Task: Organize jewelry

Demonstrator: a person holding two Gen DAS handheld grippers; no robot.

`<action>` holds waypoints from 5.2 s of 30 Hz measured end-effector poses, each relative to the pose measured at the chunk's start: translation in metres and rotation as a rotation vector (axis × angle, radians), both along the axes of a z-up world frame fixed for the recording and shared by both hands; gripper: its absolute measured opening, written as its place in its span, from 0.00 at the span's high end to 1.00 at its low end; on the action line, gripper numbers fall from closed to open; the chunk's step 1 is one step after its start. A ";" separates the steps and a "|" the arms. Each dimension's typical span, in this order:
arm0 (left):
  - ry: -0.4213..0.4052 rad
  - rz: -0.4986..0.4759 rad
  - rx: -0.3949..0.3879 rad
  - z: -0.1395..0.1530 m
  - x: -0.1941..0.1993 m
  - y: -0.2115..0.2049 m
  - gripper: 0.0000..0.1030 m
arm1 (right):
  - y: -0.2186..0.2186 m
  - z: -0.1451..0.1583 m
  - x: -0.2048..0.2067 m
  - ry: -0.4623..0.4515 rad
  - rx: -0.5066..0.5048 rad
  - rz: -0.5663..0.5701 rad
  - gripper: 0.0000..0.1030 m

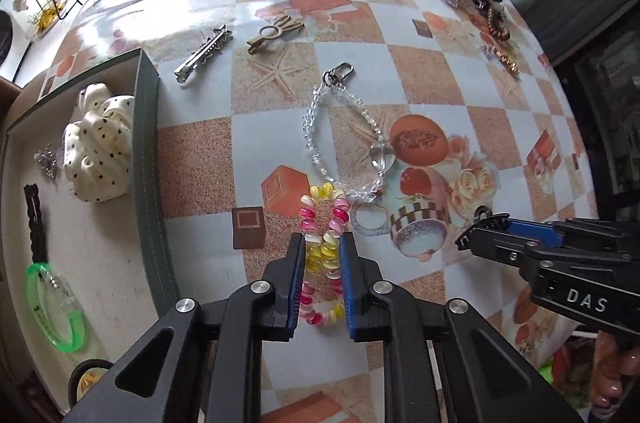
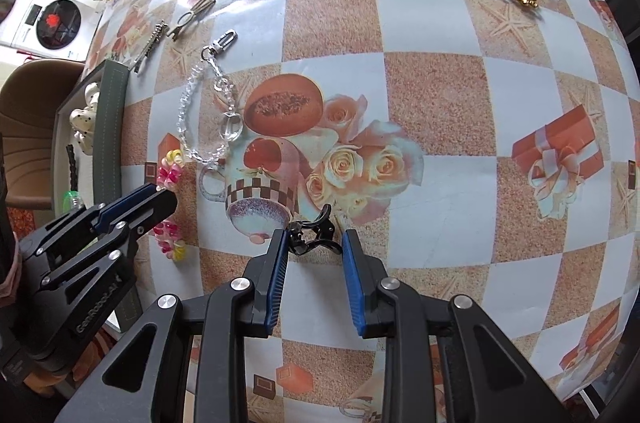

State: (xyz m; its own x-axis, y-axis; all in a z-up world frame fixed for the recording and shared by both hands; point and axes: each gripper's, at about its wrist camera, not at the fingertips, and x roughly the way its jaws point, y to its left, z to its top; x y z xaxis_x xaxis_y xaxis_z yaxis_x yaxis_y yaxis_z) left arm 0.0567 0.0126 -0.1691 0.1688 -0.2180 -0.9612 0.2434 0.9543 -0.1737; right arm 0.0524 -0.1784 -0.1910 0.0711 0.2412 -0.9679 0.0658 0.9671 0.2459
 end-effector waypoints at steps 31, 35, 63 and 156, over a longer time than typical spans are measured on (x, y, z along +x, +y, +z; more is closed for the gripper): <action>-0.132 -0.102 0.191 0.005 -0.032 -0.045 0.01 | -0.006 0.043 -0.012 -0.041 0.005 0.025 0.71; -0.099 -0.084 0.196 -0.008 -0.022 -0.048 0.22 | -0.022 0.040 -0.015 -0.031 0.006 -0.004 0.71; -0.156 0.140 -0.084 0.071 -0.029 0.033 0.89 | 0.007 0.066 -0.005 -0.081 0.047 0.069 0.71; -0.114 0.350 0.209 0.047 -0.060 0.191 0.00 | 0.100 0.065 0.033 -0.031 0.158 -0.002 0.19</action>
State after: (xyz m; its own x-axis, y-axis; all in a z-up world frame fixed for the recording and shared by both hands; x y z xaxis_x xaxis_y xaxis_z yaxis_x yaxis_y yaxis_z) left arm -0.0037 0.2040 -0.1219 0.3058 0.0693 -0.9496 -0.0953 0.9946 0.0418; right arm 0.0851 -0.0788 -0.1265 0.1007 0.3901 -0.9152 0.0576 0.9161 0.3968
